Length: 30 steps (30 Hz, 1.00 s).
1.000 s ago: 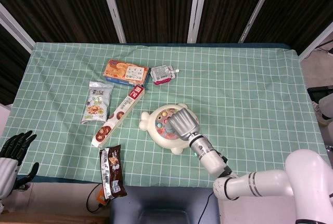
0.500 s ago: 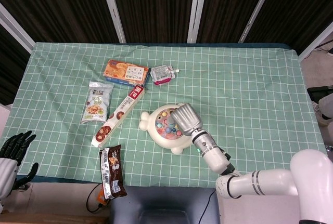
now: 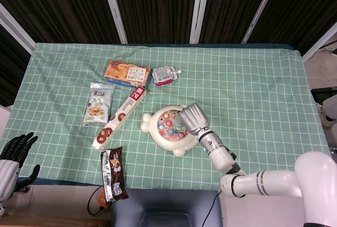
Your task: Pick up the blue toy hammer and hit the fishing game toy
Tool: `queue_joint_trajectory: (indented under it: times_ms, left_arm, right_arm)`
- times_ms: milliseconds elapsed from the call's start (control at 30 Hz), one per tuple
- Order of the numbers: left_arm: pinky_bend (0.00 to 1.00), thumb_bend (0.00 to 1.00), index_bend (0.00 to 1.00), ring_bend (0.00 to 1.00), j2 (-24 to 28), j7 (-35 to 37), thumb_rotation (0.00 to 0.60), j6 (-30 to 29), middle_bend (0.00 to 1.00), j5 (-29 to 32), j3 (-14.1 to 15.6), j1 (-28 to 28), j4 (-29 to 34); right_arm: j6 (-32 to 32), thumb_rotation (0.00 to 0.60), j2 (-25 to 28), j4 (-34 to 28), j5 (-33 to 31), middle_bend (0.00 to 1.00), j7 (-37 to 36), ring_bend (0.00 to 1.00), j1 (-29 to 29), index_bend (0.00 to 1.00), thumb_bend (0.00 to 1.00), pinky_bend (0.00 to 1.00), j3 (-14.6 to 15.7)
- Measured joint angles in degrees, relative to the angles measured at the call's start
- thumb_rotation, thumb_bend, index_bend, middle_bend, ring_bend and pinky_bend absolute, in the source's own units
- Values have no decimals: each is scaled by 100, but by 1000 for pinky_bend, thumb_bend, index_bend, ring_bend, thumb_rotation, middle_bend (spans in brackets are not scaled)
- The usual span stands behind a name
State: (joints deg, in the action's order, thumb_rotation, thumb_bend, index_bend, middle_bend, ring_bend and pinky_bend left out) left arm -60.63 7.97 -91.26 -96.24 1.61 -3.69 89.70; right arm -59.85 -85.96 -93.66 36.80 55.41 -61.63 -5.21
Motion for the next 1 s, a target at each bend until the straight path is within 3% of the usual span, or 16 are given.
queue_joint_trajectory:
  times_ms: [500, 1000]
  left_arm:
    - [99, 428, 0, 15, 0, -23, 600, 9, 35, -5, 4, -6, 9]
    - [99, 428, 0, 15, -20, -97, 600, 33, 35, -26, 12, -19, 27]
  right_arm:
    - [-84, 600, -84, 42, -199, 811, 284, 866, -68, 1000, 581, 950, 106]
    - [-110, 600, 351, -64, 46, 811, -234, 866, 137, 1000, 582, 950, -29]
